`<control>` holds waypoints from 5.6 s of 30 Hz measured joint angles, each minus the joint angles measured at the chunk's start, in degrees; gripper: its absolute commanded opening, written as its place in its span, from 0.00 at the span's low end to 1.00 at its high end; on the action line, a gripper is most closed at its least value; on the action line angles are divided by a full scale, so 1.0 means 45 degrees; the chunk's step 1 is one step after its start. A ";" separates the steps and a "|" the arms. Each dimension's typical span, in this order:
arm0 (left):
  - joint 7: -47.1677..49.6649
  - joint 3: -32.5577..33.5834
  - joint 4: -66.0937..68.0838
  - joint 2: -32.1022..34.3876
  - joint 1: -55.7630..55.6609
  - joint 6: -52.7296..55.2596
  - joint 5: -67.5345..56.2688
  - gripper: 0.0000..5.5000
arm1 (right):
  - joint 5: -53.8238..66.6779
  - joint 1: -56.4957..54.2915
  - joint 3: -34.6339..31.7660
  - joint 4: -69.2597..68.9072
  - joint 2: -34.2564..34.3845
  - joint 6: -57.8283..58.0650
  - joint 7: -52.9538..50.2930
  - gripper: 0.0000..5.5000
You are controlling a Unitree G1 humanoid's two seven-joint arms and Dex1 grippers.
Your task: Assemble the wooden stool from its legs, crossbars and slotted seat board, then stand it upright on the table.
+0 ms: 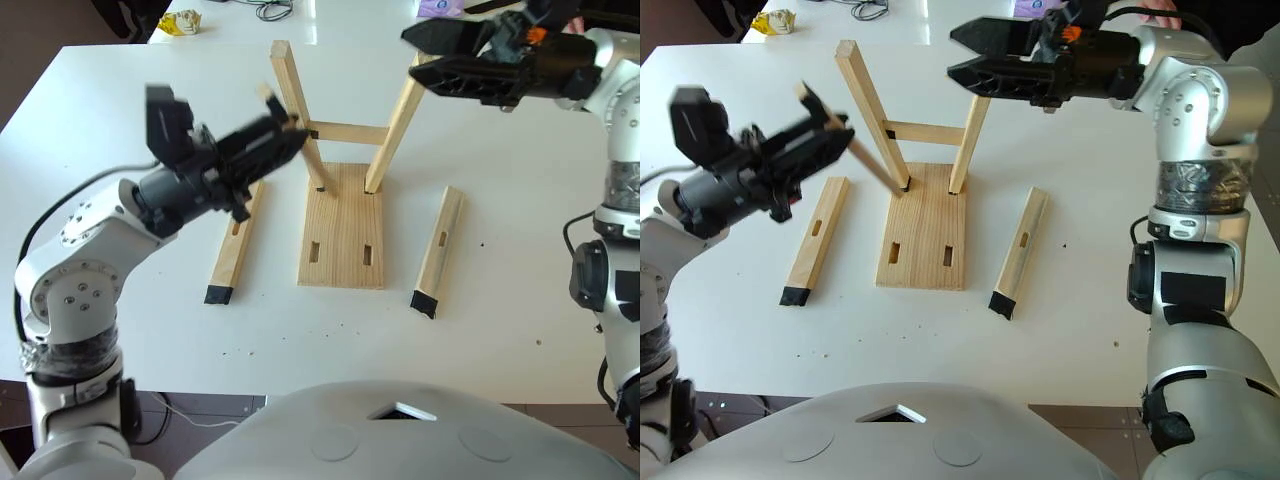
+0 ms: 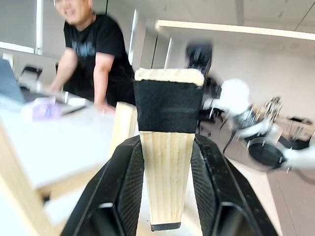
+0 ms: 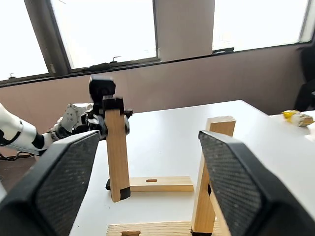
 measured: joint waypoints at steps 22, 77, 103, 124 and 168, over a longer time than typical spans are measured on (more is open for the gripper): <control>-0.8277 -0.1391 0.7388 0.2734 -0.0274 -0.8433 0.8634 0.24 | 0.0807 0.3831 -0.2177 -0.3192 0.0534 -0.0629 -0.4380 0.66; -0.5841 -0.0175 0.5898 0.0284 0.1432 -0.8530 0.7961 0.24 | 0.0838 0.3187 -0.1219 -0.1944 0.0782 -0.0844 -0.4124 0.66; -0.6501 -0.1198 0.6265 0.0330 0.0928 -0.8933 0.8553 0.24 | 0.0586 0.2729 -0.0749 -0.1223 0.0773 -0.1001 -0.3474 0.66; -0.6946 -0.1773 0.7426 0.0105 0.0163 -0.9602 0.9076 0.24 | 0.0600 0.2733 -0.0667 -0.1173 0.0564 -0.0590 -0.3265 0.66; -0.5933 -0.1178 0.5896 -0.0650 0.1550 -0.8985 0.8299 0.24 | 0.0720 0.2618 -0.0493 -0.0834 0.0490 -0.0067 -0.2978 0.66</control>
